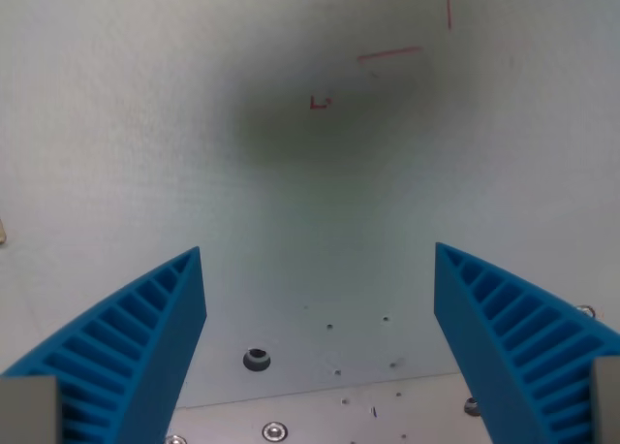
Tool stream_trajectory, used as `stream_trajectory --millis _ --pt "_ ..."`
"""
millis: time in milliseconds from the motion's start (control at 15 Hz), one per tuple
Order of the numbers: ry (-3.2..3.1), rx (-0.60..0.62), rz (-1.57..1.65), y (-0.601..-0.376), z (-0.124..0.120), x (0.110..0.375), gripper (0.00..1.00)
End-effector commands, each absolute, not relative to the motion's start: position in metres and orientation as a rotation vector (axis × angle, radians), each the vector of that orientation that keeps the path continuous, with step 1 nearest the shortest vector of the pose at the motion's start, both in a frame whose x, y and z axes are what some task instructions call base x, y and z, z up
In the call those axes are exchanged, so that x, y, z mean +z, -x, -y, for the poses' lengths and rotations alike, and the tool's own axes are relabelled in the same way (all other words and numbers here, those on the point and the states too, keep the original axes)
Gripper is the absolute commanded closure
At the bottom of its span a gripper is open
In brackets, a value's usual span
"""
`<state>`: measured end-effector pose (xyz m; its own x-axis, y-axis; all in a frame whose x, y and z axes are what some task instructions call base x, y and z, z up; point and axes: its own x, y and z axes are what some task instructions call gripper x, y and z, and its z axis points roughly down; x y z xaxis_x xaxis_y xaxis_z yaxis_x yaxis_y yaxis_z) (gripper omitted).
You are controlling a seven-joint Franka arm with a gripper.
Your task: Rotate around gripper positive z
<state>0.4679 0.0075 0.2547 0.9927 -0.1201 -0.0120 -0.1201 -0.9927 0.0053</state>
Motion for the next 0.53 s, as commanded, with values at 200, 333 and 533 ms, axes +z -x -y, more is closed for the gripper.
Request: stream_trajectory --millis 200,333,533 --pt "-3.103 -0.012 0.457 -0.4681 -0.0074 0.2565 0.00" --pt "-3.098 -0.012 0.493 -0.4681 -0.0074 0.2565 0.00" --pt "-3.088 -0.012 0.547 -0.4681 -0.0074 0.2565 0.00"
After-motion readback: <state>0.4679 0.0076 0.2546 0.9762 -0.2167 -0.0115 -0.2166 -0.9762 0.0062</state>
